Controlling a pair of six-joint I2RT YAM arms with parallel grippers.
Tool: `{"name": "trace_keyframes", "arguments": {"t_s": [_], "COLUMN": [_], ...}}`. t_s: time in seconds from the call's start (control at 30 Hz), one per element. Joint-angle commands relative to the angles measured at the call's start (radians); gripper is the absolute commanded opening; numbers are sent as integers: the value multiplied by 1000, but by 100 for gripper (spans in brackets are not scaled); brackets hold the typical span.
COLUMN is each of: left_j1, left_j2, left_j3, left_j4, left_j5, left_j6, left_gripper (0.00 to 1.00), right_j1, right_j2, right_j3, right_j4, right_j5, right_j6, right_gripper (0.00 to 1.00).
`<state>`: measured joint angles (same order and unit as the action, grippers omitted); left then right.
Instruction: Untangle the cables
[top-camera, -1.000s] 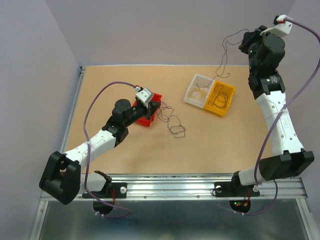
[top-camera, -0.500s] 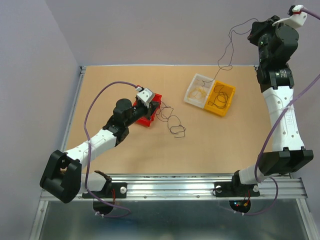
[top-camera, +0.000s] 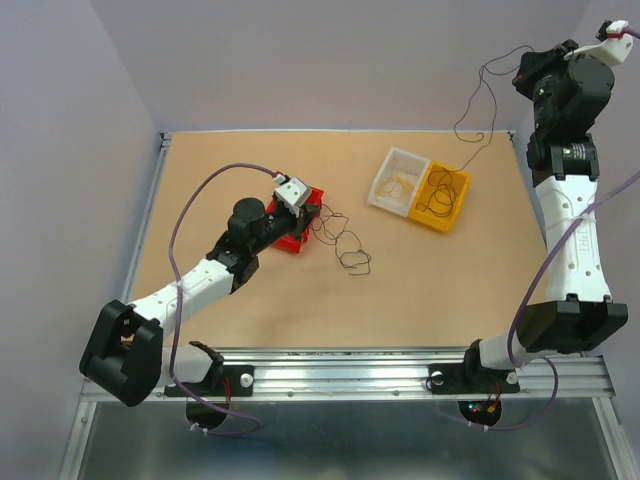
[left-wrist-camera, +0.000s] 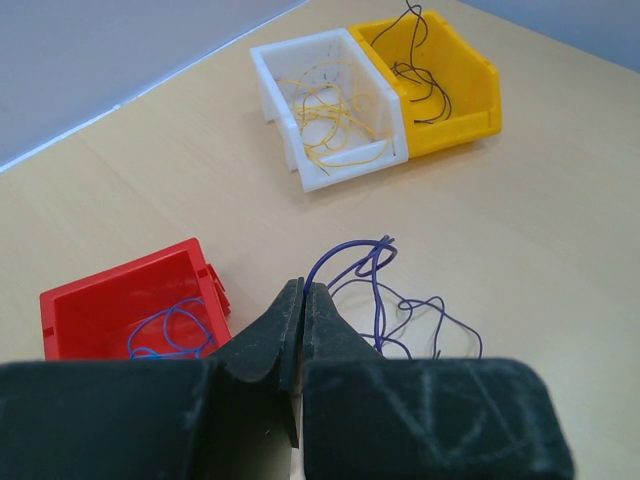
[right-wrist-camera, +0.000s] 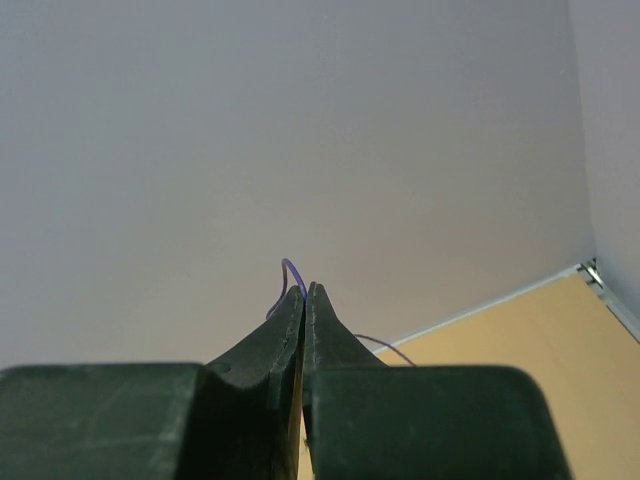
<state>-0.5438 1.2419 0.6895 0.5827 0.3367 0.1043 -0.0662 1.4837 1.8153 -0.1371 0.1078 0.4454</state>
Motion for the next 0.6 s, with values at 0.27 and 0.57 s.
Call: {"name": "trace_keyframes", "arguments": {"t_s": [0.27, 0.57], "left_j1": [-12, -16], "left_j2": [-18, -32], "left_j3": [50, 47], "left_j4": [32, 28], "left_j5": [4, 10], "left_j6": [20, 21], "left_gripper": [0, 0], "right_j1": [-14, -14], "right_j2": [-72, -99], "right_j3": [-433, -695], "right_j4": [229, 370], "right_j5": [-102, -171], "right_j6": [75, 108], "right_gripper": [1, 0]}}
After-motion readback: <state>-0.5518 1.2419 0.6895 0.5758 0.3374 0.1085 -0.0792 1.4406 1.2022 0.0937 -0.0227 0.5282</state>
